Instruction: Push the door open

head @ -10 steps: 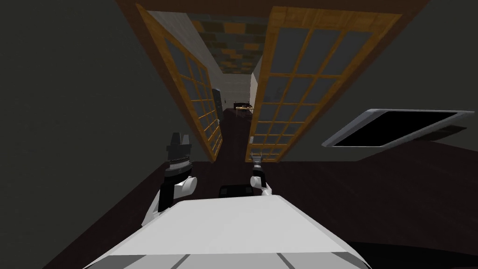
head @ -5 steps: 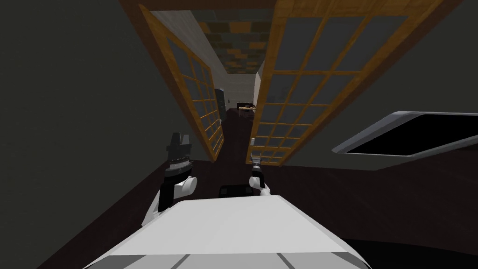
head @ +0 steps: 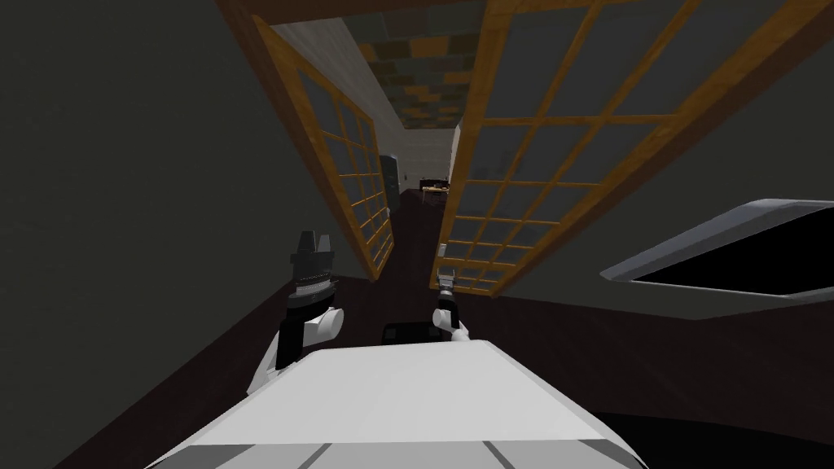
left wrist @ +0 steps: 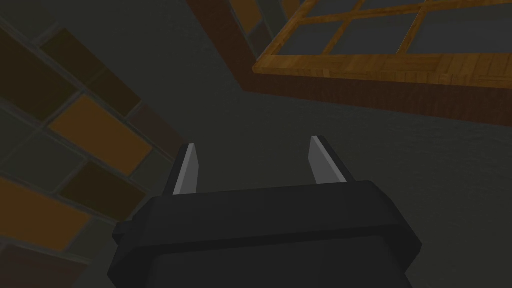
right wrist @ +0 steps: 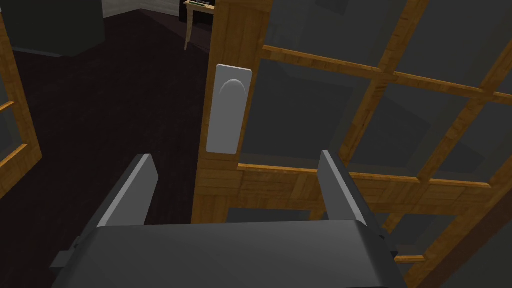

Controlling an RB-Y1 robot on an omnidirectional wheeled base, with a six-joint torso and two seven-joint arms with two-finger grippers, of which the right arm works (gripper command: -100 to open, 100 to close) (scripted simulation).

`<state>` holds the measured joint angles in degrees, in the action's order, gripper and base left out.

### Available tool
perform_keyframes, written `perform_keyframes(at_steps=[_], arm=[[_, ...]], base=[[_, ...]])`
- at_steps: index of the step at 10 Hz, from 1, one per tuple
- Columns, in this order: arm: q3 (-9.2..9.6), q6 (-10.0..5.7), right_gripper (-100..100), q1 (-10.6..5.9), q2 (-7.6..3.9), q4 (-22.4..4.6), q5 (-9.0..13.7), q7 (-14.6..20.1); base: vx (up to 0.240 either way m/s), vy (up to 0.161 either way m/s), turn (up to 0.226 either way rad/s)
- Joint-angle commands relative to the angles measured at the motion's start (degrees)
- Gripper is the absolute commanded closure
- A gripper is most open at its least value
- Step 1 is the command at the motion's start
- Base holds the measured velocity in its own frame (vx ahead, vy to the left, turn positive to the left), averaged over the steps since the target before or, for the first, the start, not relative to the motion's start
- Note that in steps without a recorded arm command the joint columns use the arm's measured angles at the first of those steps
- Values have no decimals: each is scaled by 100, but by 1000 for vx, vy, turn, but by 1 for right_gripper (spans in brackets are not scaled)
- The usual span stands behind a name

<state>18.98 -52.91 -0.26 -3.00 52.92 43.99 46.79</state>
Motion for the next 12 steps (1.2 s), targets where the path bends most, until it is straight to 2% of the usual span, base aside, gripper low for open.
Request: perform_keyframes(at_steps=[1,7,12], arm=[[37,-78,-100,-87,44,-192,103,128],[245,-474,-100,-459,313,-1144,587,753],[349,-673,-100,-646,524,-1624,831,1067]], base=[[72,-99,128],[77,-149,166],[42,-87,102]])
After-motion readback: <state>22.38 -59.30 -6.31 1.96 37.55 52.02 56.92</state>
